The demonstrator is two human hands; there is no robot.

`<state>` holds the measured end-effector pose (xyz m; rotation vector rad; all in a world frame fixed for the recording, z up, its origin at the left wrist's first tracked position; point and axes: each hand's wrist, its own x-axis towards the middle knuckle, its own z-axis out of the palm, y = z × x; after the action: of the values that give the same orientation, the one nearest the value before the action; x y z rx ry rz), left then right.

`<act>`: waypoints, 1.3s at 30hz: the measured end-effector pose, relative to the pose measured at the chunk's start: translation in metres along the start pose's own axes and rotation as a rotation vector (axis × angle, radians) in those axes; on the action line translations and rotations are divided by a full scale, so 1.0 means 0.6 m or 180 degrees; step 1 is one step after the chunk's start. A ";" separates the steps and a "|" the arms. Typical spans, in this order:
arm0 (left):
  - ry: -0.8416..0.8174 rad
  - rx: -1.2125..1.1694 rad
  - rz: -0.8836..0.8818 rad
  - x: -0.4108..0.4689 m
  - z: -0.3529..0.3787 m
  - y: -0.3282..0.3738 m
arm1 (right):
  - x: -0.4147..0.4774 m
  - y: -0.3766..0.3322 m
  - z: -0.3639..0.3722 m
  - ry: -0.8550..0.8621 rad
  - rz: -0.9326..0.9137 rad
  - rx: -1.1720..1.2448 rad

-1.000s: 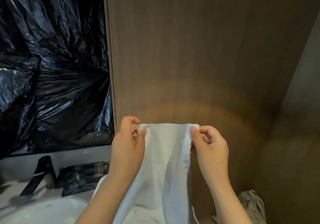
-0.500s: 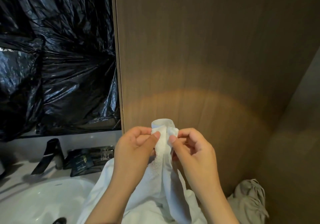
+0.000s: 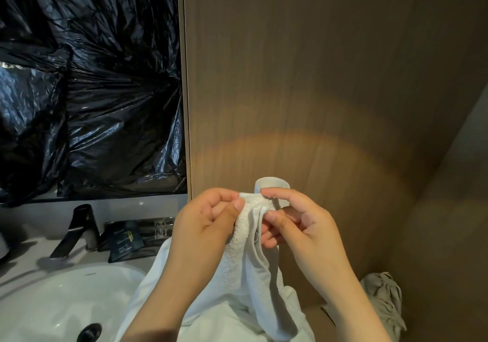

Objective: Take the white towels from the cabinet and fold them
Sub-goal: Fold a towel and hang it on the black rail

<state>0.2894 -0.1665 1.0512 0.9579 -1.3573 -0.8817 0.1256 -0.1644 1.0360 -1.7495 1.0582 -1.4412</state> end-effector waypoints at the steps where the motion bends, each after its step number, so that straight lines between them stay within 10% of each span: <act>1: 0.0003 -0.0026 -0.0002 0.000 0.000 0.002 | 0.001 -0.002 0.000 -0.0005 -0.0009 -0.0069; 39: -0.0164 -0.0288 -0.0075 -0.011 0.029 -0.007 | 0.007 -0.017 -0.017 0.0295 0.0061 -0.0747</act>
<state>0.2719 -0.1629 1.0449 0.8885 -1.3406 -0.9832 0.1180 -0.1630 1.0492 -1.8416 1.3358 -1.4463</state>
